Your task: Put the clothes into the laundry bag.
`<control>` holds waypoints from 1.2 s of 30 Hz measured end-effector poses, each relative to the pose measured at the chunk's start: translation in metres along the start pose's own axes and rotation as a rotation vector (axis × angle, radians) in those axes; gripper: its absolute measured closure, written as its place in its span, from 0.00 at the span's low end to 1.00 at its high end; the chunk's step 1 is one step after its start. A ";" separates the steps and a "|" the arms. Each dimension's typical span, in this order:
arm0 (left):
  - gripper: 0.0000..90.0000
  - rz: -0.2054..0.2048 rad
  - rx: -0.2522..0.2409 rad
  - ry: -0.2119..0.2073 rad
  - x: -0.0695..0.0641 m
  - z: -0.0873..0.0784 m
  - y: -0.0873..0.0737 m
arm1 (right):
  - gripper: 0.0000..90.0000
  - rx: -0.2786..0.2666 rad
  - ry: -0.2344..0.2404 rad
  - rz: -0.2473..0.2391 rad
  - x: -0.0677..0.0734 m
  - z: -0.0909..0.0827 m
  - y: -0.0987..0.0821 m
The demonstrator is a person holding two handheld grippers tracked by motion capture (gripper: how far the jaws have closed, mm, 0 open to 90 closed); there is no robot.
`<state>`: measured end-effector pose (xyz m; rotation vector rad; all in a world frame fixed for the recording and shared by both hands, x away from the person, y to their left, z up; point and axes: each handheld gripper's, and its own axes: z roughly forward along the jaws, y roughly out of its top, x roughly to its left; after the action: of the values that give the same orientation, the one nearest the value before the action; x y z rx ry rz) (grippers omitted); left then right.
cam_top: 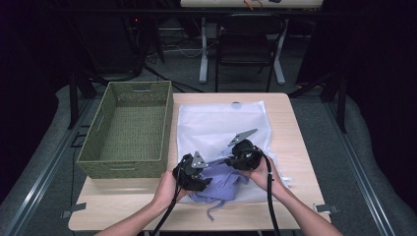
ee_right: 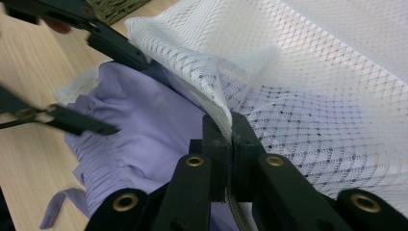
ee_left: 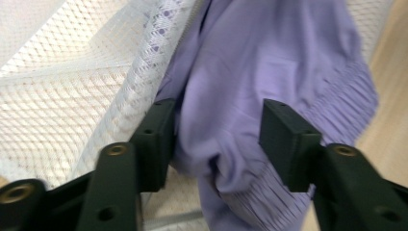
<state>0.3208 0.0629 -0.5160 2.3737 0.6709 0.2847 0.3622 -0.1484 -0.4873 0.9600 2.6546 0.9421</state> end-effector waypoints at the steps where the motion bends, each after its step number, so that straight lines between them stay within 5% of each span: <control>1: 0.46 0.015 0.002 -0.007 -0.003 -0.002 0.001 | 0.97 0.001 -0.001 0.001 0.000 0.000 0.000; 7: 0.41 0.070 0.058 -0.046 -0.013 0.018 0.003 | 0.97 0.012 0.002 0.014 -0.003 0.003 -0.001; 11: 0.43 0.067 0.096 -0.077 -0.012 0.032 0.002 | 0.97 0.021 0.005 0.023 -0.004 0.005 -0.003; 21: 0.81 0.079 0.100 -0.123 -0.010 0.040 -0.002 | 0.97 0.018 0.017 0.019 -0.002 0.001 -0.002; 24: 0.93 0.086 0.090 -0.115 -0.009 0.039 -0.001 | 0.97 0.001 0.020 0.015 -0.001 -0.001 0.000; 28: 0.97 0.094 0.059 -0.101 -0.009 0.032 0.003 | 0.97 -0.010 0.021 0.009 0.000 -0.004 0.001; 36: 0.97 0.052 -0.042 0.015 0.001 0.023 0.018 | 0.97 -0.051 0.021 0.022 0.001 -0.015 0.006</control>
<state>0.3369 0.0391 -0.5218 2.3538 0.6047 0.3361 0.3594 -0.1515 -0.4720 0.9744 2.6287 1.0258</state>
